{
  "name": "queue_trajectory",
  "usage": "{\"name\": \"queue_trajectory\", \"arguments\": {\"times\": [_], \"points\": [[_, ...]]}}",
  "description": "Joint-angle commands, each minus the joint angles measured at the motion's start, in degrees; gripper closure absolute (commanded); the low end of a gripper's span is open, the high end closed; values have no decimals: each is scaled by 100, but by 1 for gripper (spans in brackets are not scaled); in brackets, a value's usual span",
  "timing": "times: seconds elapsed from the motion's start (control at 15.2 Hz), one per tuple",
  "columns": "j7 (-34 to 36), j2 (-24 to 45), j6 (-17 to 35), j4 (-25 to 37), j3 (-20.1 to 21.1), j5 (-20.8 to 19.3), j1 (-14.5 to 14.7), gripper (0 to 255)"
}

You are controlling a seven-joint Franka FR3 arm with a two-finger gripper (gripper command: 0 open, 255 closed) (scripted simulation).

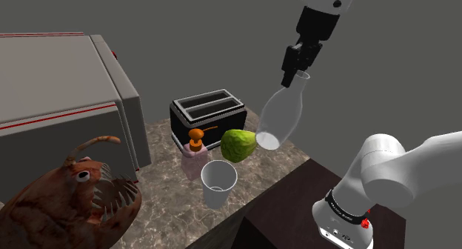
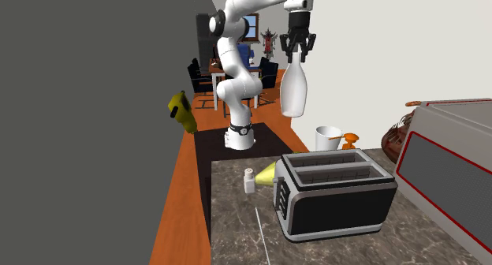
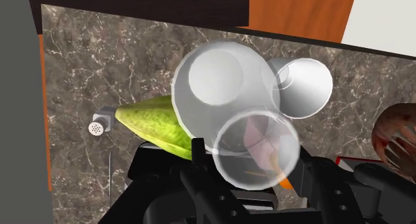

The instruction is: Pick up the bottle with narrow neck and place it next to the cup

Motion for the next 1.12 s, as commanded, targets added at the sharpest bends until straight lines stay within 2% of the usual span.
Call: {"name": "queue_trajectory", "arguments": {"times": [0.0, 1.06], "points": [[-16, -78, 142, -215, -5, 5, 5, 255], [-40, -460, 1264, -1718, 69, 97, 64, 255]]}}
